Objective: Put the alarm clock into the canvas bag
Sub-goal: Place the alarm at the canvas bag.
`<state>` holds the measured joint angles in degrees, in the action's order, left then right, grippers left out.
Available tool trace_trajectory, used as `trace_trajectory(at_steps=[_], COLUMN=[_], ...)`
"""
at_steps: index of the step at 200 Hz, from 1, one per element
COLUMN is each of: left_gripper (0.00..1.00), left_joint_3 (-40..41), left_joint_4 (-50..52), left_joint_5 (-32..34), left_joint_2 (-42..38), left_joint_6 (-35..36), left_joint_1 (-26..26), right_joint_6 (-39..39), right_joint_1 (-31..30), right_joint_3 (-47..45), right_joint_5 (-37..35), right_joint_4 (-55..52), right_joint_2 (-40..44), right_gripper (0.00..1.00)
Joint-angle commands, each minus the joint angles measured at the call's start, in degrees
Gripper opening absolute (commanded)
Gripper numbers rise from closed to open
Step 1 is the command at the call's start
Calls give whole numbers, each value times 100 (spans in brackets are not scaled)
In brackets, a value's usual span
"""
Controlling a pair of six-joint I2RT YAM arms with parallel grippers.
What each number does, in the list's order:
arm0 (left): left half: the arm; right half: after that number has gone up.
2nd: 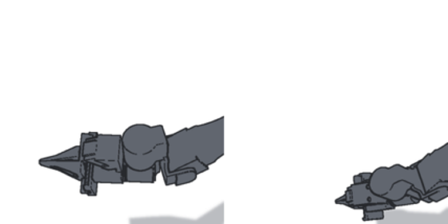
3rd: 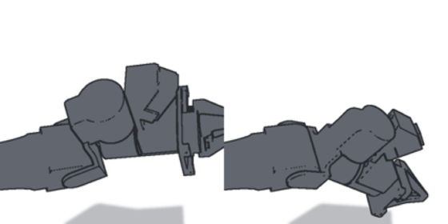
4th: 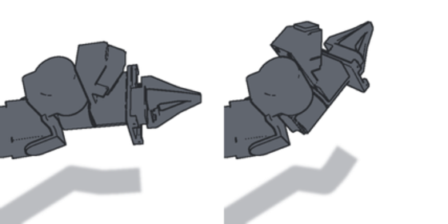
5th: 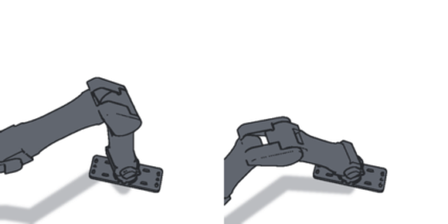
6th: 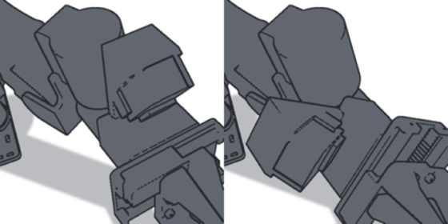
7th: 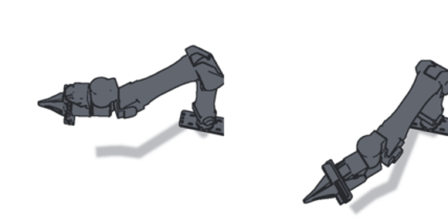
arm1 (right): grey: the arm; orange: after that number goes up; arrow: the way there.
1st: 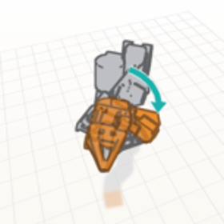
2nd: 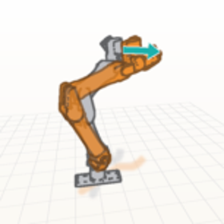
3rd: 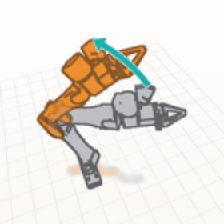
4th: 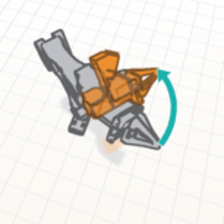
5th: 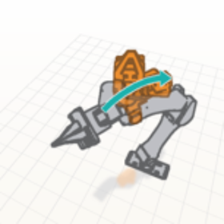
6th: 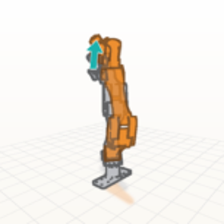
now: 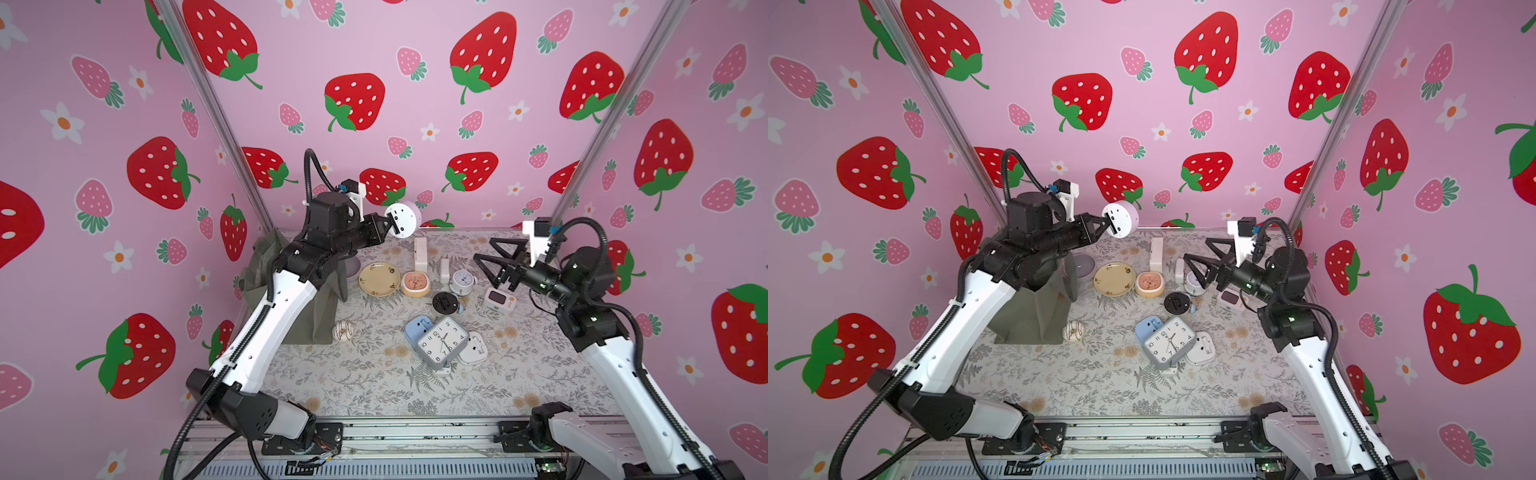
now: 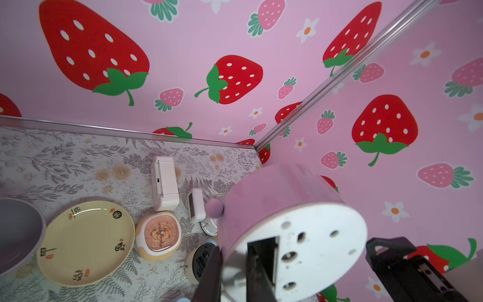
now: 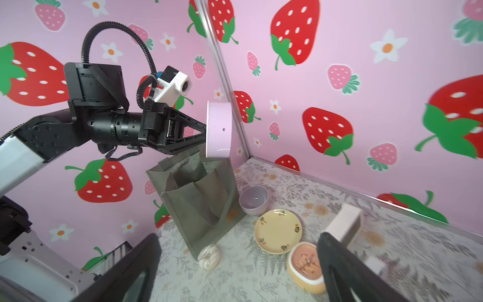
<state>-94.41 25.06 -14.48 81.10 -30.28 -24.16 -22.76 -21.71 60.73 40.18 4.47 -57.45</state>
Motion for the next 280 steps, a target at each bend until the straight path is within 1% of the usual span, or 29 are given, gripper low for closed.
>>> trace_trajectory(at_steps=[1,19,33,46,64,87,99,111,127,140,147,171,191,200,211,221,228,238,247,251,269,280], left_gripper=[9,9,10,10,10,10,10,10,10,10,10,12,14,14,19,28,38,58,70,72,77,80], left_joint_3=[164,304,492,606,617,591,595,602,591,607,624,788,857,878,898,924,950,954,923,908,713,508], left_joint_4=[-726,-805,-968,-1020,-986,-960,-974,-985,-974,-985,-991,-1178,-1233,-1223,-1201,-1190,-1181,-1080,-931,-875,-394,14], left_joint_5=[215,89,82,121,89,46,41,-4,-83,-162,-184,-237,-243,-235,-225,-172,-128,45,171,208,262,310], left_joint_2=[-253,-404,-532,-591,-582,-560,-560,-552,-534,-533,-534,-582,-626,-644,-681,-724,-752,-803,-852,-873,-946,-960], left_joint_6=[777,1014,1282,1448,1503,1639,1649,1670,1666,1688,1728,1758,1776,1783,1766,1712,1629,1432,1164,1039,537,205], left_joint_1=[-37,-146,-275,-375,-422,-458,-462,-462,-466,-470,-467,-475,-482,-484,-484,-480,-483,-475,-451,-434,-338,-283], right_joint_6=[638,488,547,572,556,476,474,475,483,501,486,374,378,391,415,530,623,799,988,1062,1437,1727], right_joint_1=[-614,-1026,-1343,-1549,-1718,-1775,-1784,-1792,-1793,-1797,-1801,-1809,-1810,-1809,-1809,-1810,-1808,-1810,-1810,-1810,-1810,-1810], right_joint_3=[335,606,926,1216,1398,1356,1349,1325,1276,1275,1275,1326,1399,1423,1420,1399,1376,1339,1307,1306,1318,1324], right_joint_5=[-349,-525,-772,-815,-906,-1092,-1051,-1005,-1012,-1024,-1021,-995,-1032,-1108,-1207,-1277,-1335,-1416,-1478,-1505,-1713,-1817], right_joint_4=[184,503,508,510,672,902,966,1035,1103,1139,1162,1223,1175,1138,1122,1120,1120,1113,1103,1086,929,846], right_joint_2=[-315,-782,-1165,-1470,-1693,-1766,-1794,-1797,-1808,-1831,-1853,-1958,-2026,-2037,-2009,-1963,-1931,-1869,-1825,-1798,-1722,-1666], right_gripper=[96,93,93,93,92,88,83,76,71,61,57,52,34,31,31,30,30,29,28,27,23,22])
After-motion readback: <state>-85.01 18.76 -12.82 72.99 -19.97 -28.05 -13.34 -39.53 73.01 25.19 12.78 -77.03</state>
